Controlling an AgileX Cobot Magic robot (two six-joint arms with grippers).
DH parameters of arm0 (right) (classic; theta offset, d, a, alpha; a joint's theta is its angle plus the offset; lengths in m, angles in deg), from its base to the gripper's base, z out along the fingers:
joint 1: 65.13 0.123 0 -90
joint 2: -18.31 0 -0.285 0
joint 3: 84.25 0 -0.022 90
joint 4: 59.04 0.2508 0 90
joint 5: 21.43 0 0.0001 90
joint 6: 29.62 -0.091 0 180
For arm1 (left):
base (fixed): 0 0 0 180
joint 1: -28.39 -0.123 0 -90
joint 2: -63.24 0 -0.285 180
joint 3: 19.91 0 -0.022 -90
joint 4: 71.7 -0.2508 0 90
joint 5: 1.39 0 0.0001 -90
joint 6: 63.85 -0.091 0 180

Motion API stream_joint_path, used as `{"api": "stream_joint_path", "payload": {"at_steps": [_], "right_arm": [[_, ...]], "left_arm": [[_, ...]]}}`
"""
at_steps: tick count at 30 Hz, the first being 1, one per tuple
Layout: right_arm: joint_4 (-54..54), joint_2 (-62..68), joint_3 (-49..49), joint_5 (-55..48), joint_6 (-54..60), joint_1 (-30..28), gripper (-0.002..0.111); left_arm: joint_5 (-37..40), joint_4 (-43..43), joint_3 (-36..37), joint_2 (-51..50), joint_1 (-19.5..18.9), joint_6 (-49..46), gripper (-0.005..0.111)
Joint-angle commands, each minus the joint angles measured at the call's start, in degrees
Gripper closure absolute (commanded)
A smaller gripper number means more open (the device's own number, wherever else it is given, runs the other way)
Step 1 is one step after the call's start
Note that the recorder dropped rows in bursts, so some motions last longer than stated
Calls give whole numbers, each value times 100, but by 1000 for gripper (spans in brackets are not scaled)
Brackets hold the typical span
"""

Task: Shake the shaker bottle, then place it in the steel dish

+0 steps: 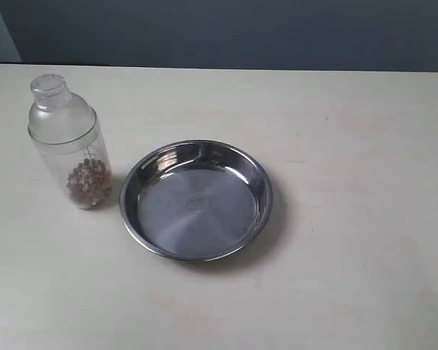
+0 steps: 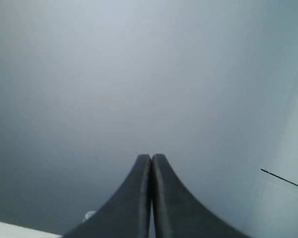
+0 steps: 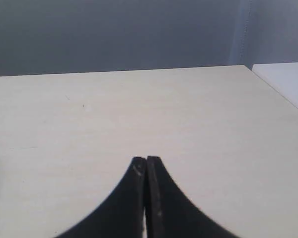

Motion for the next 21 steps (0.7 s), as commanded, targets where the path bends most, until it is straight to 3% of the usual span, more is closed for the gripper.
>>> {"api": "stream_joint_path", "payload": {"at_steps": [1,4,9,14,17,21], "right_arm": [[4,-27,7,75,11,-20,109],[4,-27,7,75,11,-20,109],[4,-27,7,75,11,-20,109],[4,-27,7,75,11,-20,109],[4,-27,7,75,11,-20,109],[4,-27,7,75,11,-20,109]], "left_arm": [[-174,-238,-458,-331,0,-810,106],[-397,-238,-971,-1231,0,-1608,106],[-1655,-323,-1751,-3372,0,-1760,106],[-2396,-2014,-2353,-4858,0,-1460,106],[-2958,-1240,-2541,-5229,-11,-1608,106],[-2611,287,-2669,-5335,-11,-1608,106]]}}
